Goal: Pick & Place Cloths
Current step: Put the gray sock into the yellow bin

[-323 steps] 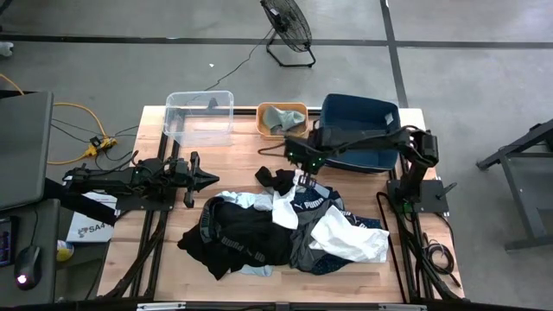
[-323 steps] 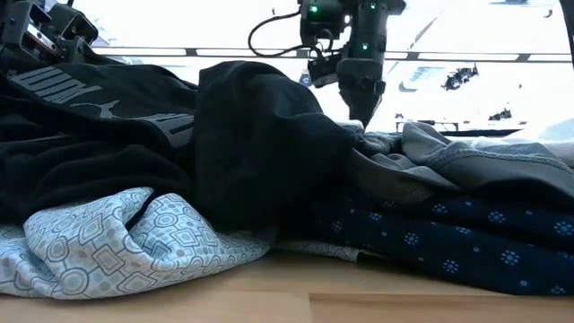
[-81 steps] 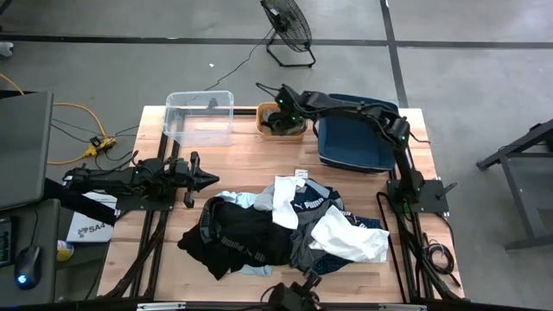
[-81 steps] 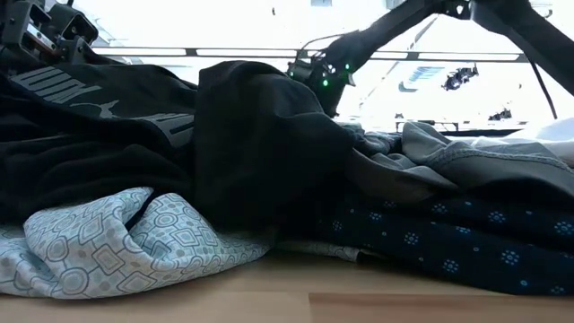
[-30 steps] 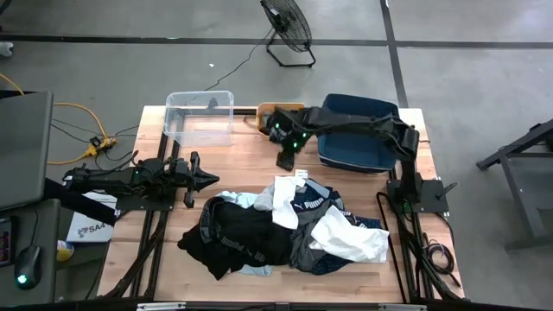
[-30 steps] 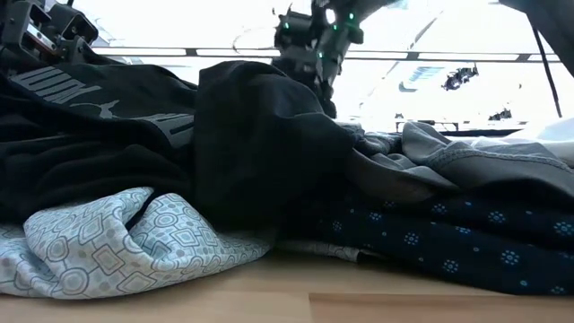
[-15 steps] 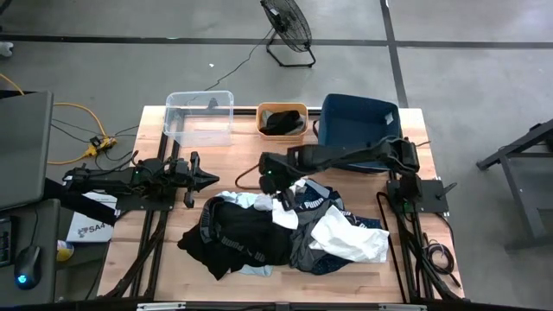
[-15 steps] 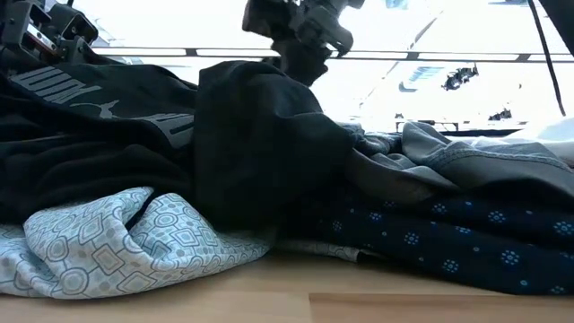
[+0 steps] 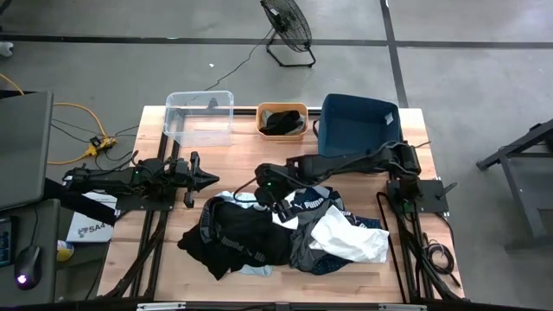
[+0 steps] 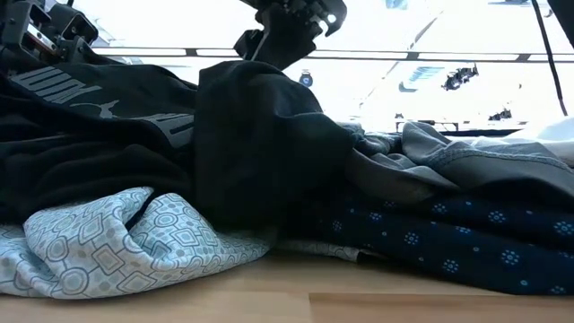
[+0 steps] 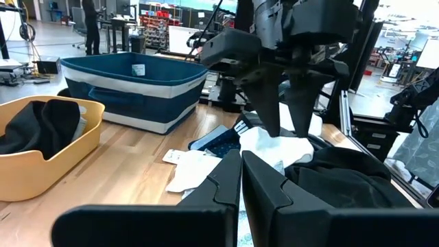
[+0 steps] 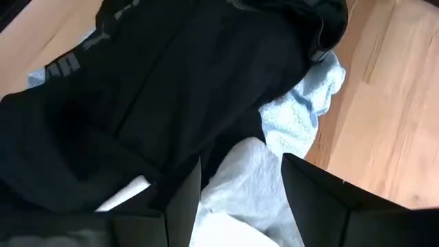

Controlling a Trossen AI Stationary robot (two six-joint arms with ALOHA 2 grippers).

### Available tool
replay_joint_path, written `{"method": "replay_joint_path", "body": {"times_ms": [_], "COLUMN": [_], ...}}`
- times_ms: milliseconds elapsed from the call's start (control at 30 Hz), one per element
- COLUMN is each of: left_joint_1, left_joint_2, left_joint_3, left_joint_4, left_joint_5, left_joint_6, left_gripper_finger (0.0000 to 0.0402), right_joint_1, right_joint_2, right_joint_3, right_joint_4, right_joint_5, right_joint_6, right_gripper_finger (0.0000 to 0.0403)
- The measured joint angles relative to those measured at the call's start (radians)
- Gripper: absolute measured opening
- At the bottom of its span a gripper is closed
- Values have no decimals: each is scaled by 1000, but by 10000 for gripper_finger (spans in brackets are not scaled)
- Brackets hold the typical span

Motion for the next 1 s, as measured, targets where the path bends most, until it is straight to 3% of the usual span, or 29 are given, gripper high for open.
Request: {"method": "replay_joint_path", "body": {"times_ms": [633,767,867,1000], "left_joint_1": [0,0,0,0], "left_joint_2": [3,3,3,3], "left_joint_3": [0,0,0,0], "left_joint_4": [0,0,0,0], "left_joint_5": [-3,-2,-2,-2], "left_joint_6": [0,0,0,0], "left_gripper_finger": [12,12,12,12], "right_joint_1": [-3,-3,-4,-9], "right_joint_2": [112,124,124,124], "right_joint_3": [-1,-2,-2,-2], "right_joint_4": [42,26,15,-6], "right_joint_5": [16,71,93,75], "right_joint_6": [29,35,53,94], "right_gripper_finger": [196,194,177,116]}}
